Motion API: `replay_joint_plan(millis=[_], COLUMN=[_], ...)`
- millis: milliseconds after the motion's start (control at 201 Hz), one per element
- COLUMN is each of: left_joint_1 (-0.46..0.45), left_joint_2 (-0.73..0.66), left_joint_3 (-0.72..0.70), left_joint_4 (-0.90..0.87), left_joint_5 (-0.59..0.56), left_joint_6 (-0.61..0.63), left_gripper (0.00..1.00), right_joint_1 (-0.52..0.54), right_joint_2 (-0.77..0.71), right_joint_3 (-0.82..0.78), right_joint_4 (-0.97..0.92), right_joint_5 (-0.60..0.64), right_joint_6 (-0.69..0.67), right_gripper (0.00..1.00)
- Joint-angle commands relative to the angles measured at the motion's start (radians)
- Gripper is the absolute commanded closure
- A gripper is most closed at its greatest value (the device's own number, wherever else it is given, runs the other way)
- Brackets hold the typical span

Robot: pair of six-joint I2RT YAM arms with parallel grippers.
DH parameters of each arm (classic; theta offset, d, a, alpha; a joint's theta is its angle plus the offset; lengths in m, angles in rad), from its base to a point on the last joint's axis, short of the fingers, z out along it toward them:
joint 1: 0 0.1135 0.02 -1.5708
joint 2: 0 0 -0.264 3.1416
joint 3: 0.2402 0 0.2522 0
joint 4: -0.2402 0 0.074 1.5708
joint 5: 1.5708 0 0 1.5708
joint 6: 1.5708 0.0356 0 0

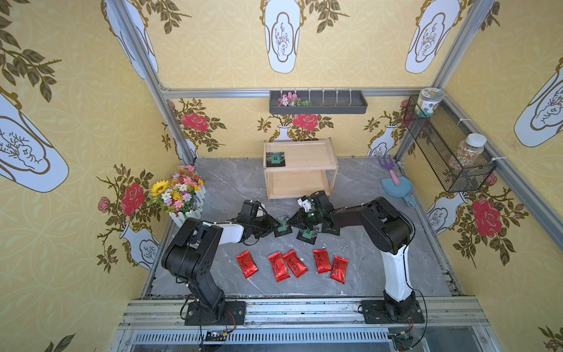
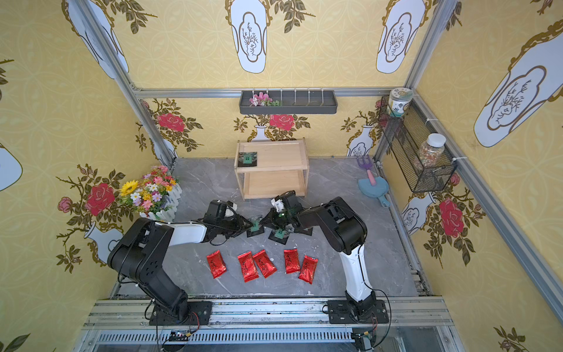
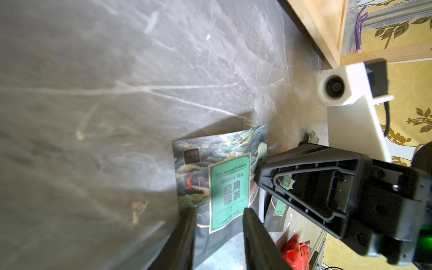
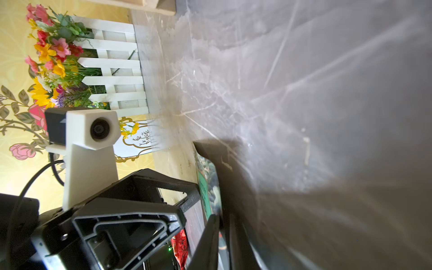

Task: Place the tea bags on the shelf by color
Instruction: Pick up the tea bag from the center of the board, then place the tea bag on the shelf.

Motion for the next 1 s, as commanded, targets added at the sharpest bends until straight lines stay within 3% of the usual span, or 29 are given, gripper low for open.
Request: replay_joint_plan(millis=[0, 294, 672, 991], left_joint_1=[0.001, 0.001, 0.013, 0.013], left_joint_2=[-0.002, -0.083, -0.274, -0.313], left_joint_3=[-0.009, 0.028, 0.162, 0.321], left_joint_4=[-0.011, -0.105, -0.345, -0.412], left_joint_5=[-0.003, -0.034, -0.194, -0.193], left_joint_6=[-0.004, -0.001, 0.020, 0.046], left_gripper=[0.61, 0.60, 0.58, 0.57], right_joint_1=[0.000, -0.003, -0.053, -0.107], right_joint_2=[0.001, -0.060, -0.267, -0.436], right_joint_3=[-0.001, 0.002, -0.033, 0.156], right_joint_4=[0.072, -0.039, -0.199, -0.460], right_joint_5=[-0.020, 0.026, 0.020, 0.002], right_joint_6=[0.021, -0.014, -0.082, -0.165], right_gripper=[0.89, 0.98, 1.00, 1.00])
